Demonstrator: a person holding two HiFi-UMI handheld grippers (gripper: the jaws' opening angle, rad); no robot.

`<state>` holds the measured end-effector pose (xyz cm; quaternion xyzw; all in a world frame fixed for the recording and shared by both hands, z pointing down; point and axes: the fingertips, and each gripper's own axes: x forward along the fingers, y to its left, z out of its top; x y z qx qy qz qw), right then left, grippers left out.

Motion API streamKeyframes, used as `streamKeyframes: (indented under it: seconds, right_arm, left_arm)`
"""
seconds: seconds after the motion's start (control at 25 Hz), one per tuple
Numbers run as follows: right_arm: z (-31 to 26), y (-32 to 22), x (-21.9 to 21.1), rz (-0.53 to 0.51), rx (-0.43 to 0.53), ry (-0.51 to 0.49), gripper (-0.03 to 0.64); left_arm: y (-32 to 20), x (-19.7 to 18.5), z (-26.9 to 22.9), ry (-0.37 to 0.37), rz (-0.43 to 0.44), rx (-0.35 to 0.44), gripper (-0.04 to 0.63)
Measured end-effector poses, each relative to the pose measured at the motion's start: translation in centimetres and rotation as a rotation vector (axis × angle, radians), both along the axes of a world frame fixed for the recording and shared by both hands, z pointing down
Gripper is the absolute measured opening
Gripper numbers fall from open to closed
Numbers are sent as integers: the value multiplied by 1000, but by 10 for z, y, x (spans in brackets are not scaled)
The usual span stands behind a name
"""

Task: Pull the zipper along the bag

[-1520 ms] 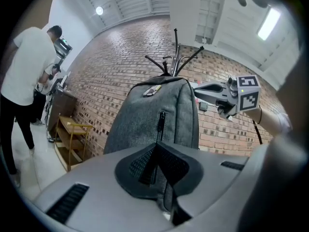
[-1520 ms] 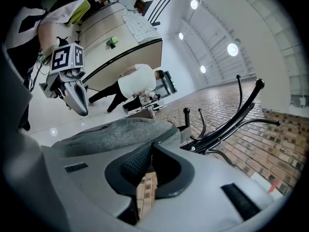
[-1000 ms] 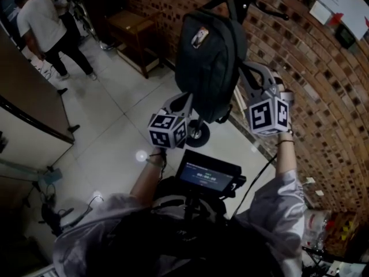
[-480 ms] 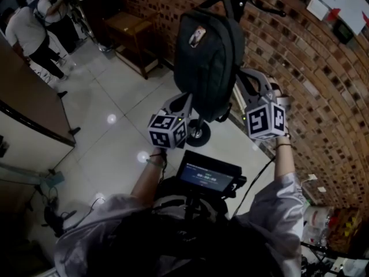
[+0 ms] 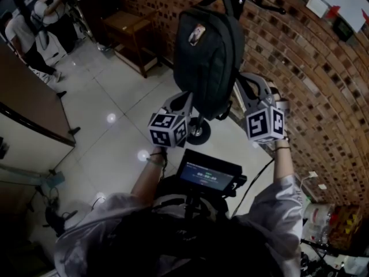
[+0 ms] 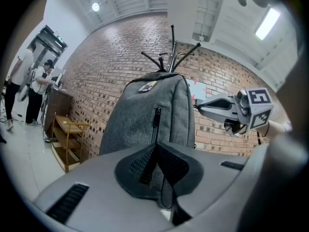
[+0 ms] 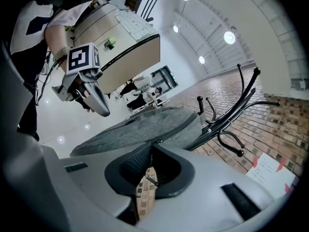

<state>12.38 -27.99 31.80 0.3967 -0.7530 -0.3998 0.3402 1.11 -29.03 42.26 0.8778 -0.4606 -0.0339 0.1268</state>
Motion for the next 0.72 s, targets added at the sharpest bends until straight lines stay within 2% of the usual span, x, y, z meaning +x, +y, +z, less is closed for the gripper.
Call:
streamKeyframes:
  seconds: [0.2, 0.72]
  right_arm:
    - [6, 3, 3, 8, -9, -16, 14]
    - [25, 9, 6, 24, -37, 22, 18]
  left_arm:
    - [1, 1, -2, 0, 3, -6, 8]
    - [0, 1, -1, -1, 13, -6, 8]
